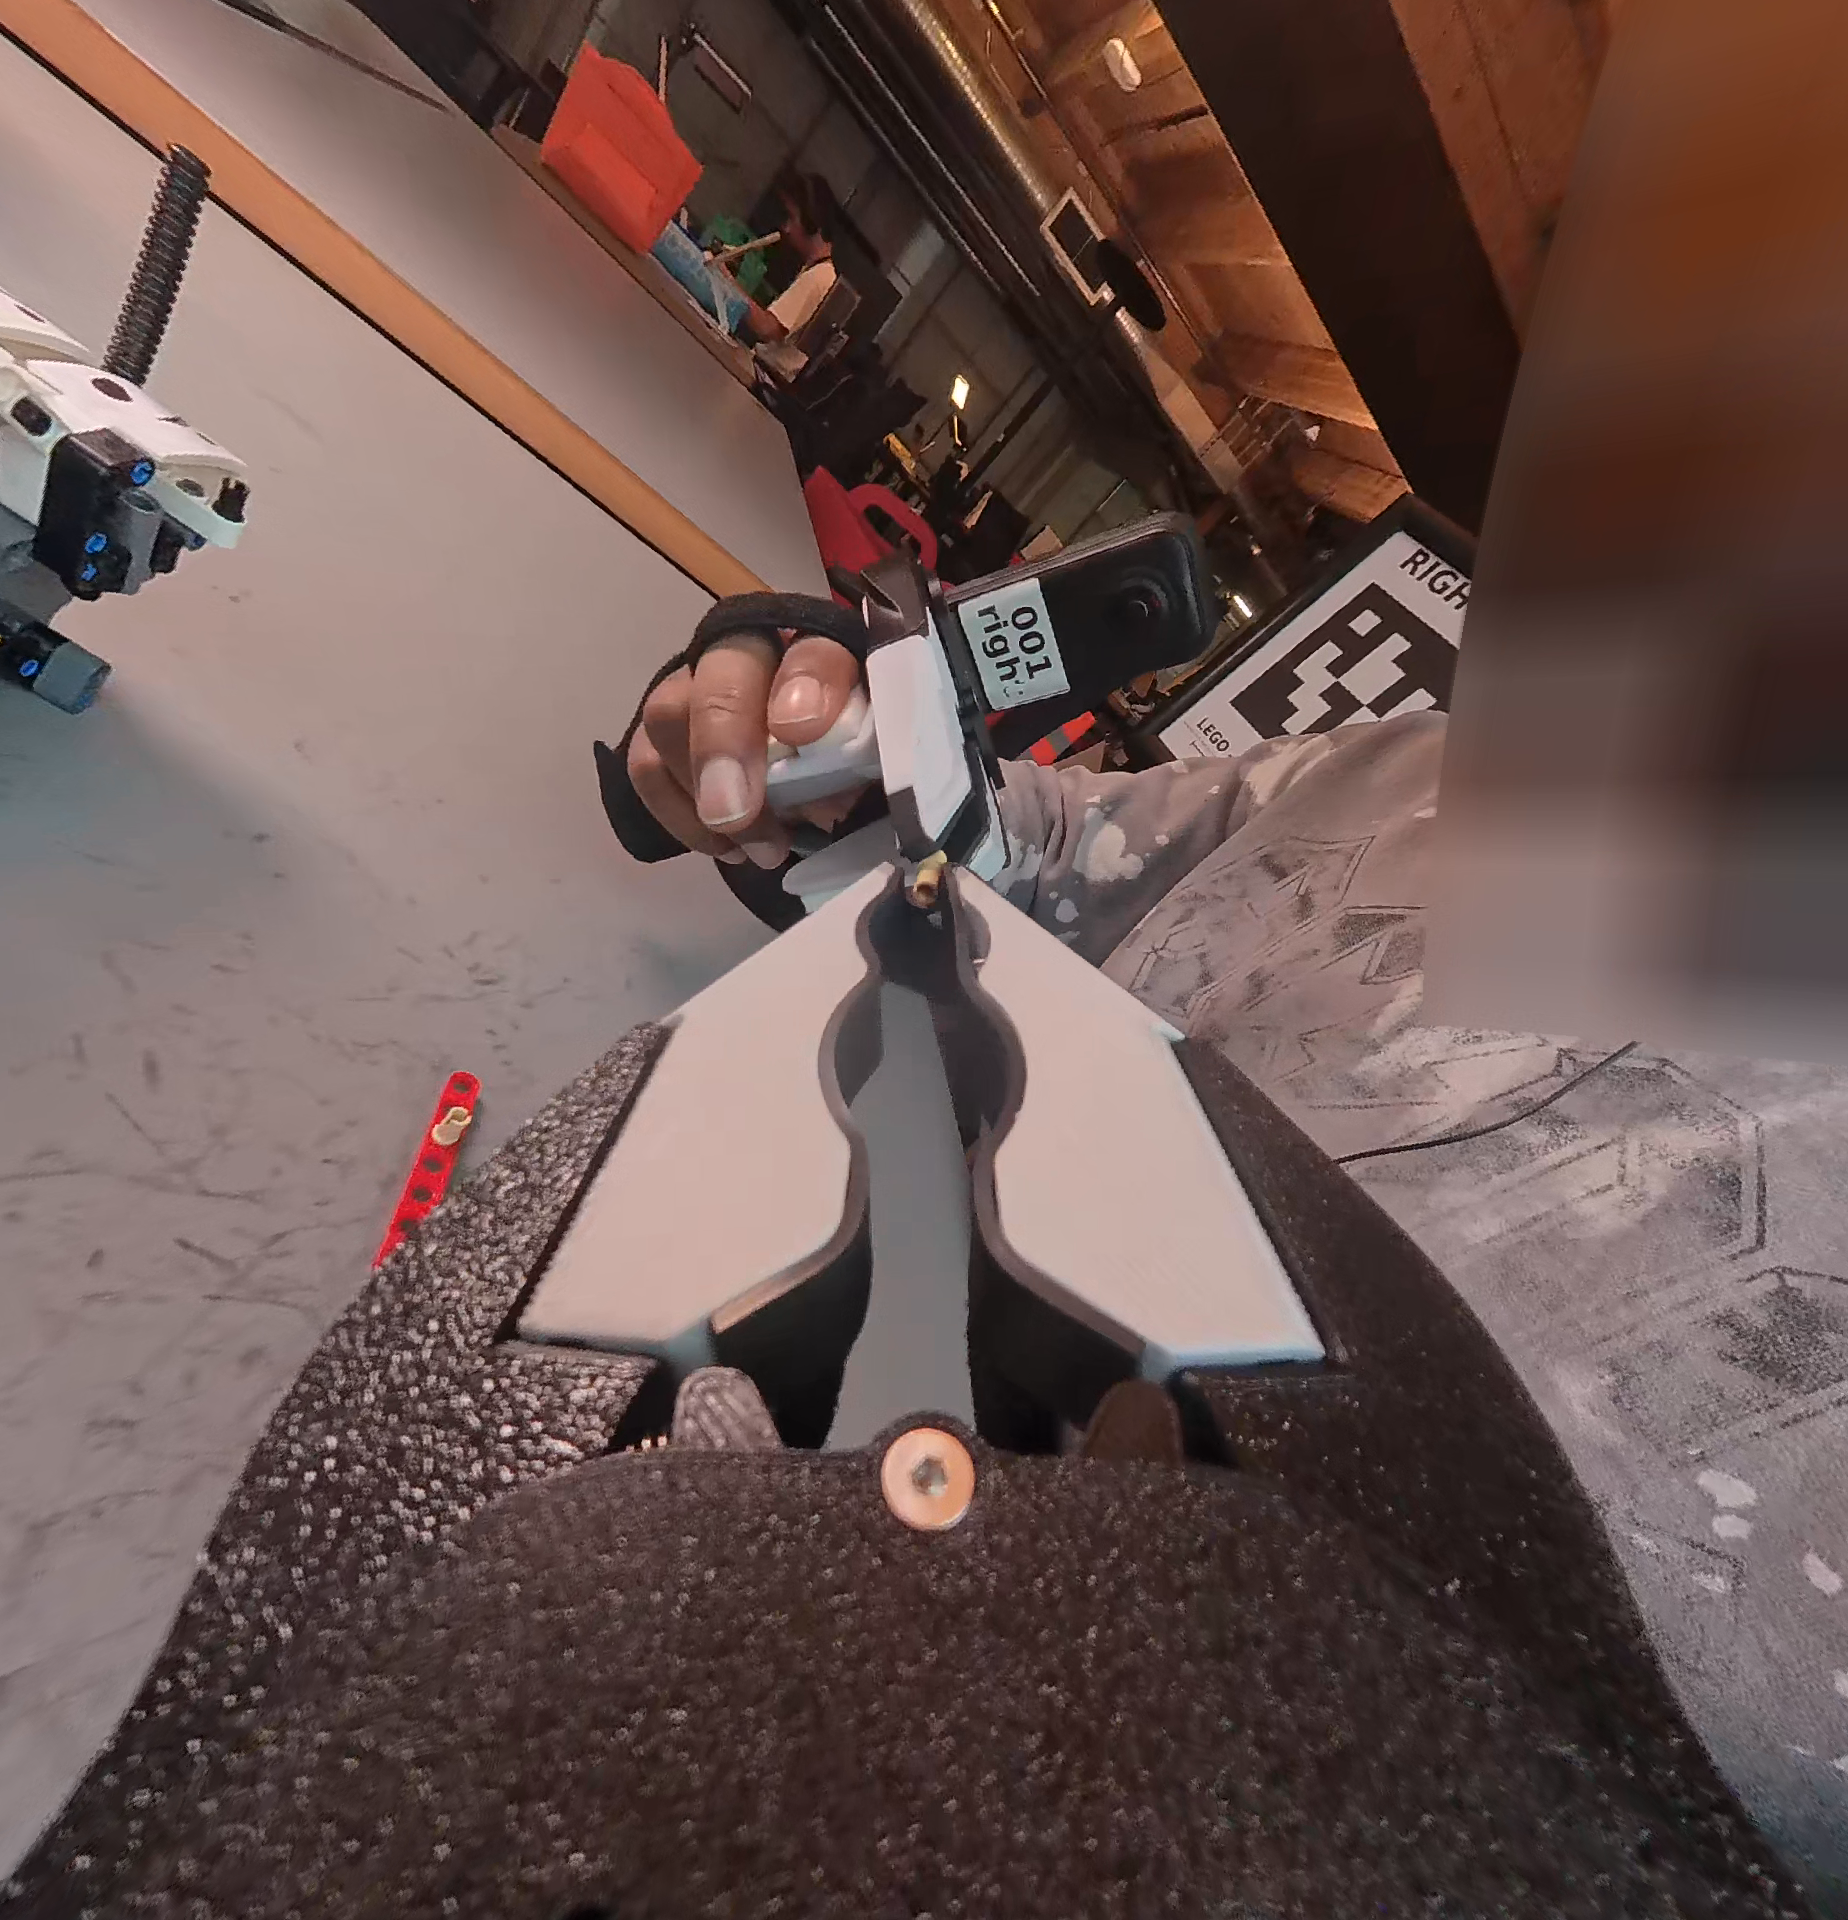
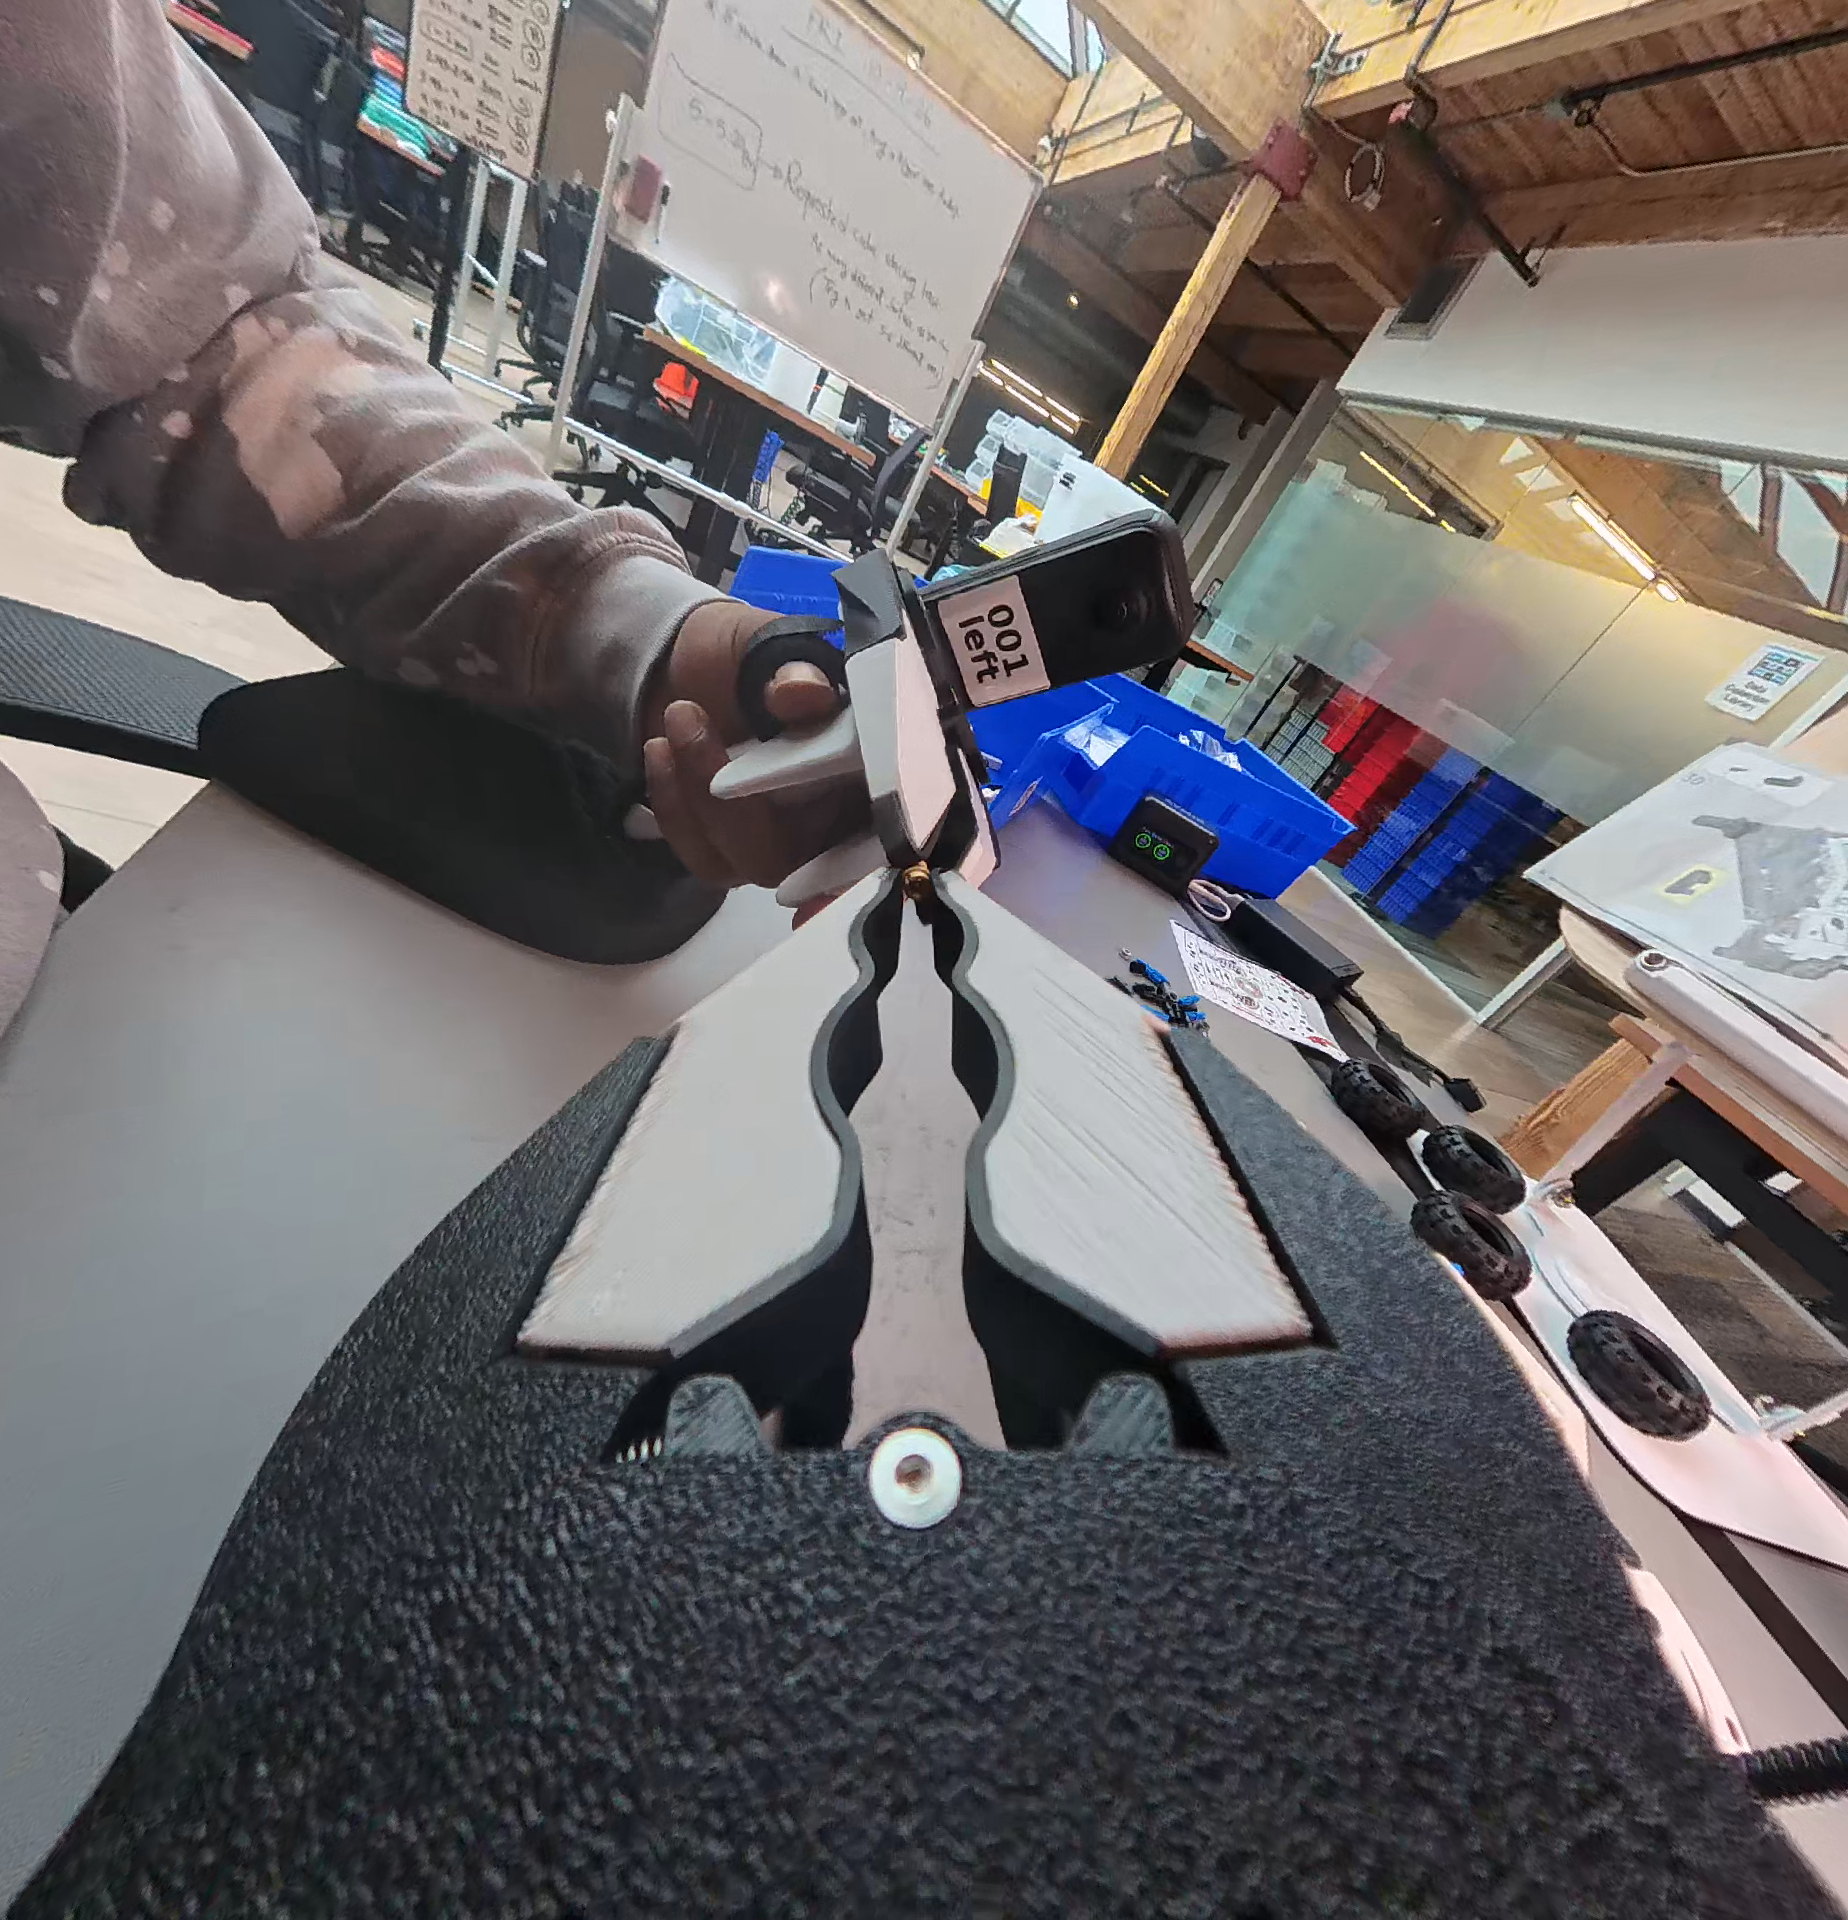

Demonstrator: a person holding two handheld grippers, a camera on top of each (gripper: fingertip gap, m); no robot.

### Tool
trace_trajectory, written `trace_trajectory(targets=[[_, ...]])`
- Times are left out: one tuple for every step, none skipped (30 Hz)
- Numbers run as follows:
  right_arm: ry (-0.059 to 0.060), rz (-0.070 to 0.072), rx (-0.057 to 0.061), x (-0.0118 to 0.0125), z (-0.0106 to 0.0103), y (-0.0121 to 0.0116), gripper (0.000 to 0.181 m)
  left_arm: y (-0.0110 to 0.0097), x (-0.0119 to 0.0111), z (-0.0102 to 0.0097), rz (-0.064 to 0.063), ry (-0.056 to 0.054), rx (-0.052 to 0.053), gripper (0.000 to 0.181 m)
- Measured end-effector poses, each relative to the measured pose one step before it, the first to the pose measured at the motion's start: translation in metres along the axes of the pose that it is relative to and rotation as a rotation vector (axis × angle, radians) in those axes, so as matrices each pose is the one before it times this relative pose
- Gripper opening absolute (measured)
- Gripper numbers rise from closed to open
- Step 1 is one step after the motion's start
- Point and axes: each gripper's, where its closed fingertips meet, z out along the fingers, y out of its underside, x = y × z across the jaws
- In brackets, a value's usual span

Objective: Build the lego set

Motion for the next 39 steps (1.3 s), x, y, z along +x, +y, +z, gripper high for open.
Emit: trace_trajectory(targets=[[0.0016,0.0036,0.0014,0.00056,-0.00011,-0.00035,0.005,-0.00059,0.0005,0.00003,-0.001,0.0031,0.0023,0.004],[0.0043,-0.0026,-0.0003,0.00073,-0.00003,0.00013,0.005,-0.0003,0.00009,0.00008,-0.0017,0.001,0.0011,0.004],[0.0011,-0.0032,0.0,0.00022,-0.00005,0.00002,0.005,-0.00005,0.0001,-0.00001,-0.0012,-0.0004,-0.0002,0.004],[0.0,-0.0008,-0.0006,-0.00019,0.00004,0.00018,0.005,0.00015,-0.0001,0.00002,-0.0006,-0.0017,-0.0004,0.004],[-0.0001,-0.0008,-0.0009,-0.00004,0.00007,0.00019,0.005,0.00023,0.0,-0.00002,-0.0013,-0.0018,0.0004,0.004],[0.0001,-0.0025,-0.0005,-0.00015,0.00009,0.00012,0.005,0.00012,0.00003,-0.00008,-0.0029,0.0,0.0009,0.004],[0.0014,-0.0014,0.0004,-0.00003,0.0002,-0.00022,0.005,-0.00019,0.00021,-0.00022,-0.0051,0.0009,0.0034,0.004],[0.0042,-0.0025,0.0,0.00038,0.00039,-0.00008,0.005,-0.00036,-0.00014,-0.00013,-0.0066,0.0003,0.0041,0.004],[0.0047,-0.0045,-0.0027,0.00038,0.00037,0.00042,0.005,-0.00029,-0.0011,-0.00024,-0.0057,-0.0054,0.0038,0.004],[0.0083,-0.0061,-0.0102,0.00095,0.00054,0.00179,0.005,-0.0001,-0.0024,-0.00048,-0.0014,-0.015,0.0018,0.004],[0.0061,-0.0083,-0.0148,0.00055,0.00066,0.00285,0.005,0.00085,-0.00311,-0.00044,0.0049,-0.0214,-0.0056,0.004],[-0.0009,-0.0027,-0.0144,-0.00033,0.00056,0.0035,0.005,0.0011,-0.00407,-0.00051,0.012,-0.0322,-0.0093,0.004],[0.0041,0.0071,-0.0229,0.00085,0.00106,0.00506,0.005,0.00084,-0.00595,-0.00067,0.0182,-0.0501,-0.0128,0.003],[0.0011,0.01,-0.0326,0.00054,0.0016,0.00679,0.005,0.00259,-0.00643,-0.00073,0.0288,-0.0584,-0.0318,0.004],[-0.0152,0.0152,-0.034,-0.00146,0.00194,0.0069,0.005,0.00449,-0.00734,-0.00055,0.0465,-0.0692,-0.0511,0.003],[-0.0208,0.0215,-0.0506,-0.00148,0.0021,0.00894,0.005,0.00592,-0.00854,-0.00034,0.0602,-0.0779,-0.0651,0.004],[-0.0366,0.0168,-0.0637,-0.0024,0.00156,0.01096,0.008,0.00731,-0.00776,0.00024,0.0623,-0.0684,-0.0737,0.003],[-0.0536,0.019,-0.0874,-0.0037,0.00102,0.01491,0.012,0.00747,-0.0071,0.00143,0.0589,-0.0601,-0.0733,0.003],[-0.0421,0.0288,-0.0942,-0.00123,0.0012,0.01649,0.019,0.00872,-0.00629,0.0028,0.054,-0.0514,-0.0802,0.003],[-0.0457,0.0352,-0.0961,-0.00128,0.00176,0.01729,0.023,0.00906,-0.00519,0.00431,0.0537,-0.0426,-0.0837,0.004],[-0.0556,0.0316,-0.0859,-0.00332,0.00212,0.01533,0.028,0.00743,-0.00413,0.00508,0.0563,-0.0371,-0.0759,0.004],[-0.0176,0.022,-0.062,0.00145,0.00288,0.01121,0.028,0.006,-0.00209,0.00562,0.0556,-0.023,-0.0704,0.004],[-0.0216,0.0126,-0.0532,0.00028,0.00328,0.00906,0.027,0.00417,-0.00086,0.0053,0.0518,-0.0126,-0.0614,0.004],[-0.0334,0.0116,-0.0381,-0.00224,0.00316,0.00545,0.027,0.00244,-0.00117,0.00465,0.044,-0.0085,-0.0507,0.004],[-0.0174,0.0175,-0.019,-0.00034,0.00289,0.00147,0.026,0.00157,-0.00167,0.00368,0.0345,-0.005,-0.0426,0.004],[-0.0221,0.0202,-0.0179,-0.00108,0.00216,0.00061,0.024,0.0009,-0.00193,0.00287,0.0278,-0.0021,-0.0333,0.004],[-0.019,0.0205,-0.0074,-0.00117,0.0006,-0.00097,0.023,0.00038,-0.00148,0.0021,0.0216,0.0019,-0.0266,0.004],[-0.0044,0.0079,-0.013,0.00019,0.00066,0.00042,0.022,0.00072,-0.00068,0.00177,0.0171,0.0052,-0.0248,0.004],[-0.0082,0.0056,-0.0078,-0.00122,0.00018,0.00024,0.02,0.00027,-0.00021,0.00178,0.0154,0.0059,-0.0199,0.004],[-0.0058,0.0053,-0.0031,-0.00102,0.00026,-0.00013,0.017,0.00027,0.00084,0.00193,0.0118,0.0102,-0.0175,0.004],[-0.0011,0.0055,-0.0009,-0.00046,0.00014,-0.00011,0.016,-0.00028,0.00085,0.00204,0.0105,0.0084,-0.0139,0.004],[-0.0005,0.0039,0.0016,-0.00051,0.00018,-0.00032,0.015,-0.00065,0.00065,0.00209,0.0094,0.0055,-0.0101,0.004],[0.0017,0.0015,0.0028,-0.00028,0.00021,-0.00028,0.013,-0.00008,0.00061,0.00178,0.0079,0.0056,-0.0125,0.004],[0.0057,0.0063,0.0008,0.00047,0.00024,-0.00017,0.011,-0.00009,-0.00023,0.00164,0.0094,-0.0002,-0.0117,0.004],[0.0112,0.0046,0.0007,0.00151,0.00016,-0.00006,0.007,0.00026,-0.00003,0.00134,0.0083,0.0022,-0.0132,0.004],[0.0024,0.0018,0.0022,0.00032,0.00011,-0.00009,0.007,-0.00024,0.00032,0.0005,0.006,0.005,-0.0084,0.004],[-0.0003,0.0015,0.0012,0.00002,-0.00022,0.0002,0.007,-0.00066,-0.0006,0.00014,0.0041,0.0002,-0.0069,0.004],[-0.0001,-0.0021,0.0021,-0.00007,-0.00017,0.00007,0.007,0.00006,-0.00077,0.00013,0.0059,-0.0014,-0.0096,0.004],[0.0013,-0.0008,0.0013,0.00001,0.00002,0.00019,0.007,-0.0001,-0.00034,0.00007,0.0071,0.0003,-0.0091,0.004]])
